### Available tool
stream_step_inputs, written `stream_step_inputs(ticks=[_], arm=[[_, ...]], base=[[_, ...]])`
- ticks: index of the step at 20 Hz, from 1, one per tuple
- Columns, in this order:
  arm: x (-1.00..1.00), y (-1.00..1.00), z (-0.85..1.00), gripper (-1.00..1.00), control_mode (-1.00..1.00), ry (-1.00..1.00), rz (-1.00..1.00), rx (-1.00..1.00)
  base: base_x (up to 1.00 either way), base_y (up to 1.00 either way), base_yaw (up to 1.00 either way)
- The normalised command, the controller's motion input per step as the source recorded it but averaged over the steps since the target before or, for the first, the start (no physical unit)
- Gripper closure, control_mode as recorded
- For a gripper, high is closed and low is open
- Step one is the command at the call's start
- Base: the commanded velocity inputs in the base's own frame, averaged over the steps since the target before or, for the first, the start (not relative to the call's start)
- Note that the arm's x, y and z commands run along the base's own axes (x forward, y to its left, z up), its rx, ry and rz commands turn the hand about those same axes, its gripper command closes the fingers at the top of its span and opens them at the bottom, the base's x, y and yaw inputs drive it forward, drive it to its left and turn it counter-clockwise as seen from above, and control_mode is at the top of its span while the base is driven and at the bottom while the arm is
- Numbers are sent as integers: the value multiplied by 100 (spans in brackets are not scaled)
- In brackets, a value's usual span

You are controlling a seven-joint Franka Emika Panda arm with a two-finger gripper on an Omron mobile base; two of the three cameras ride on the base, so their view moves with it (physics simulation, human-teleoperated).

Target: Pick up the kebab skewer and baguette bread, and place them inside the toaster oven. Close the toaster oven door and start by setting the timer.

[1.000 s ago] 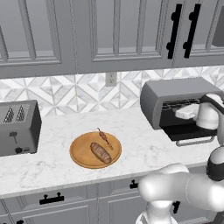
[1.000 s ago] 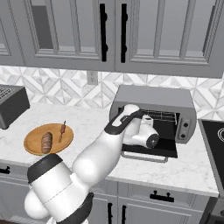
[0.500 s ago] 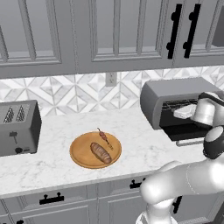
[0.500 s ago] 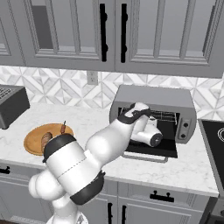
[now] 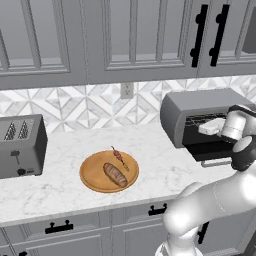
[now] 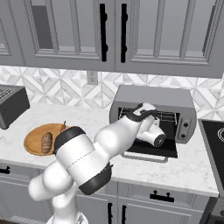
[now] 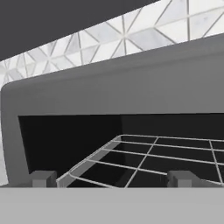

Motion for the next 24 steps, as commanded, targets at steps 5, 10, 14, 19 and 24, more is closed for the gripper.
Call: stream_step_inputs(ticks=[5,10,14,19,24], arm=[[39,0,-3,-100,-100,-1,0,0],[46,0,-27,-100,-100,7,-1,0],[1,-3,-62,-100,-100,8,0,0],[-14,-12,-54,-100,-100,7,-1,0],[-93,-34,-58,-100,-100,9,0,-2]], base=[[0,0,0],[0,0,0],[0,0,0],[0,0,0],[0,0,0]])
